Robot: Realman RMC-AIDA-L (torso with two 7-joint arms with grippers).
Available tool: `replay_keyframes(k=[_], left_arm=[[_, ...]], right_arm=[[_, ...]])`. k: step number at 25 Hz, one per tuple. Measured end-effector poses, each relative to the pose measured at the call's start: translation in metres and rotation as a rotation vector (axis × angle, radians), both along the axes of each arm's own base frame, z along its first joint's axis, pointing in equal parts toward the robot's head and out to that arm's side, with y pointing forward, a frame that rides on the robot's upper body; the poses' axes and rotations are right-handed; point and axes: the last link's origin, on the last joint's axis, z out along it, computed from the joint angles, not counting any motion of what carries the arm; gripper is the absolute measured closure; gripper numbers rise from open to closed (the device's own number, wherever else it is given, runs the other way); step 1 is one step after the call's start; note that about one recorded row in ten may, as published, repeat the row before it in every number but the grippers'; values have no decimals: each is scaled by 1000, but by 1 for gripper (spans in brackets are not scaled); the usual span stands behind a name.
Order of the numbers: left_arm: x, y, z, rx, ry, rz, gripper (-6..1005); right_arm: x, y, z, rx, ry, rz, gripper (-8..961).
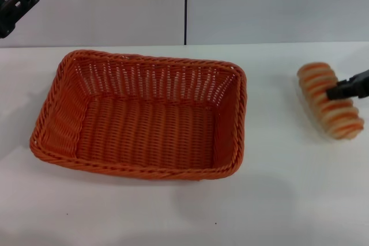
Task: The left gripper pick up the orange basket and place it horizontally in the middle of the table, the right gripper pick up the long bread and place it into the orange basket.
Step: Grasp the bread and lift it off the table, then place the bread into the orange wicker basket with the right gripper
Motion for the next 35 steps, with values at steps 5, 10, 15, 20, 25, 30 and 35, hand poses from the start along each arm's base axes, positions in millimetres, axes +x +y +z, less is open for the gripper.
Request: replay_keyframes(k=[5, 10, 15, 20, 25, 30, 35], left_arm=[[0, -1, 0, -2, -2, -5, 274], [1, -3, 1, -5, -6, -16, 274], [2, -3, 1, -6, -7, -20, 274], [4, -3, 0, -13, -4, -39, 275], [5, -4, -1, -19, -2, -47, 275], [6, -5, -2, -22, -1, -50, 275], [5, -5, -2, -23, -2, -48, 274]], right_arm=[[-17, -8, 32, 112, 172, 77, 691], [-39, -17, 56, 219, 346, 207, 728], [-78, -28, 66, 259, 628, 489, 754], [-103, -24, 50, 169, 760, 610, 776], [-133, -14, 9, 7, 797, 671, 802], [-139, -6, -11, -31, 761, 640, 817], [-139, -6, -19, -58, 732, 627, 660]])
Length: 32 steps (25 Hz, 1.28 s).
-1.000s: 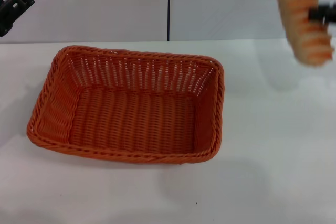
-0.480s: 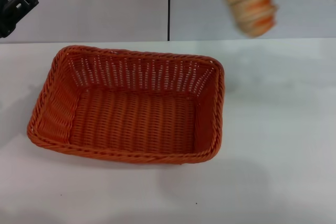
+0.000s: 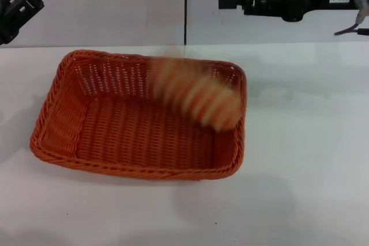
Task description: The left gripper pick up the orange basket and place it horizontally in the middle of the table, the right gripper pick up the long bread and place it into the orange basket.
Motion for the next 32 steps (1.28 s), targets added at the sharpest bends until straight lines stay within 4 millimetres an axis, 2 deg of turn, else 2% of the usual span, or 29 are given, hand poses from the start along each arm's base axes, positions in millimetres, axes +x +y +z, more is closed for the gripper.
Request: replay_keyframes(k=[5, 11, 12, 13, 14, 15, 16, 17, 18, 19, 20, 21, 22, 23, 24, 26, 27, 28, 29, 32], left_arm=[[1, 1, -2, -3, -5, -4, 274], [4, 4, -2, -3, -5, -11, 274], [4, 4, -2, -3, -5, -11, 274], [4, 4, -2, -3, -5, -10, 274], [4, 4, -2, -3, -4, -10, 274], [4, 4, -2, -3, -4, -9, 274], [4, 4, -2, -3, -5, -8, 274], [4, 4, -2, -3, -5, -8, 274], [4, 4, -2, 0, -7, -7, 274], [4, 4, -2, 1, -7, -7, 274], [3, 4, -1, 4, -8, -6, 274], [3, 4, -2, 12, -9, -3, 274], [3, 4, -2, 12, -9, -3, 274], [2, 4, -2, 22, -10, -1, 274], [2, 4, -3, 27, -12, 0, 274], [0, 3, -6, 72, -27, 7, 274], [0, 3, -6, 72, -27, 7, 274], [-1, 2, -6, 89, -30, 11, 274], [-2, 1, -6, 112, -33, 16, 274], [-8, -3, -8, 213, -15, 34, 274]], right_arm=[[6, -3, 1, -9, -4, -11, 441], [31, -14, 9, 34, 27, -62, 196], [31, -14, 9, 34, 27, -62, 196], [45, -20, 14, 95, 58, -85, 196], [45, -20, 14, 95, 58, -85, 195], [54, -23, 17, 134, 77, -103, 195], [73, -31, 22, 221, 112, -140, 195], [73, -31, 22, 221, 112, -140, 195], [94, -40, 30, 318, 153, -190, 195], [94, -40, 30, 318, 153, -190, 195], [104, -45, 33, 371, 175, -216, 195], [127, -58, 42, 494, 227, -269, 194], [127, -58, 42, 494, 227, -269, 194], [146, -71, 50, 596, 265, -316, 194], [146, -71, 50, 596, 265, -316, 194], [178, -96, 65, 780, 321, -411, 194], [178, -96, 65, 780, 321, -411, 194], [196, -111, 73, 897, 348, -474, 194], [196, -111, 73, 897, 348, -474, 194], [220, -132, 84, 1059, 377, -564, 194]])
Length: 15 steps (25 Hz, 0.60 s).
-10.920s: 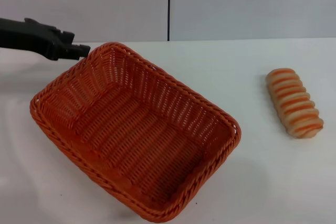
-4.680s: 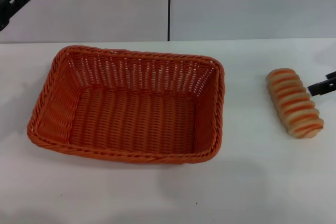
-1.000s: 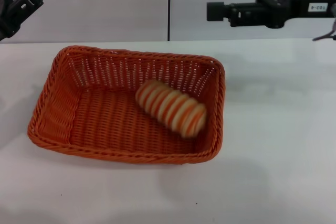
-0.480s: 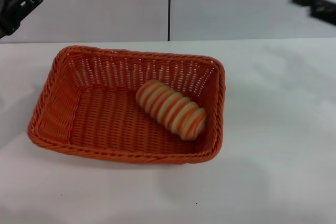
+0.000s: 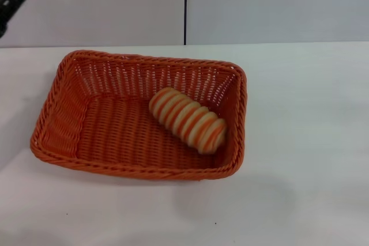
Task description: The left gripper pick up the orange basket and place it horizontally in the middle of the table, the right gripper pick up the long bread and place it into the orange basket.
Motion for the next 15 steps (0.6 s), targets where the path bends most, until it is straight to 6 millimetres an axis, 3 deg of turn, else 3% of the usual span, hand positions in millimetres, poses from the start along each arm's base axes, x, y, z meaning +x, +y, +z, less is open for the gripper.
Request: replay_keyframes(k=[1, 2, 4, 6, 15], left_arm=[[-7, -6, -1, 87, -19, 43, 274], [-10, -8, -1, 122, -17, 57, 274], [-10, -8, -1, 122, -17, 57, 274], [-19, -22, -7, 328, 31, 128, 274], [-18, -39, -22, 593, 216, 189, 274]], right_arm=[[13, -14, 7, 91, 24, -66, 194], [13, -14, 7, 91, 24, -66, 194], [28, -30, 13, 208, 56, -149, 195], [36, -38, 15, 274, 77, -195, 195], [46, -47, 11, 388, 87, -293, 195]])
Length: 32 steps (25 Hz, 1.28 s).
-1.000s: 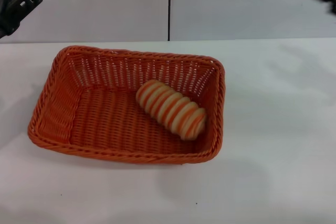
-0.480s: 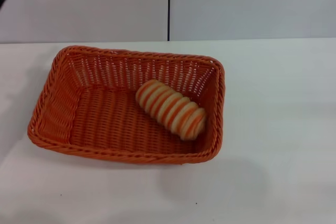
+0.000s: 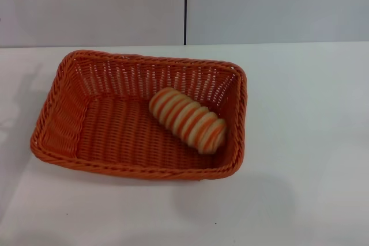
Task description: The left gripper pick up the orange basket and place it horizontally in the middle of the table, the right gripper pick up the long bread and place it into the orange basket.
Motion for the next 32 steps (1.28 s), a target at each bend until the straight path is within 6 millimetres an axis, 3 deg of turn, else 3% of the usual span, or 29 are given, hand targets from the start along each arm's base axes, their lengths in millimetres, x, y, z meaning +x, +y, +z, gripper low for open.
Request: replay_keyframes(k=[6, 19, 32], left_arm=[[1, -2, -6, 61, 78, 40, 274], [0, -6, -10, 51, 51, 53, 274], [7, -7, -5, 98, 31, 13, 274]], right_arm=[[0, 2, -9, 53, -35, -58, 194], [0, 7, -18, 110, -31, -115, 195], [6, 12, -10, 201, -97, -237, 196]])
